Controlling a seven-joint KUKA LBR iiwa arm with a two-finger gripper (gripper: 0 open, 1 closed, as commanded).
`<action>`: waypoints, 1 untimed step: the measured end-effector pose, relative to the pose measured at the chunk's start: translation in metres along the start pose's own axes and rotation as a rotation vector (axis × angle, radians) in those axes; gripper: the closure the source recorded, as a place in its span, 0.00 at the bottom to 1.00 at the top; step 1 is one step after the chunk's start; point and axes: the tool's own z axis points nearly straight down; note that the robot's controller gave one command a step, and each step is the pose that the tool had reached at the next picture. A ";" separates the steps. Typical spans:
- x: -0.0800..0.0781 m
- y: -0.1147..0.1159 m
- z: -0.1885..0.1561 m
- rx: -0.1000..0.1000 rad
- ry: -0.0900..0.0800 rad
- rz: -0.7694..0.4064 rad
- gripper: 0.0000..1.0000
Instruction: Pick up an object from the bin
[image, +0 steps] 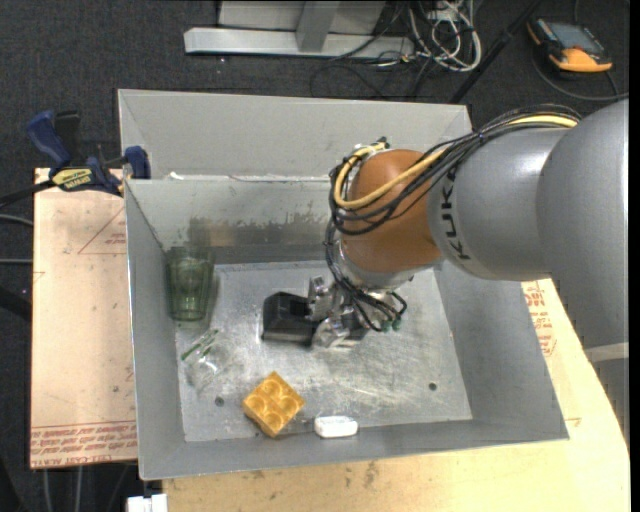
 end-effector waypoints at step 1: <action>0.000 0.000 0.000 0.000 0.000 0.000 1.00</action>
Offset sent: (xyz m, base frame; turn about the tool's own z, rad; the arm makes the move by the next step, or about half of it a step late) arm 0.0032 0.0056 0.0540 0.0007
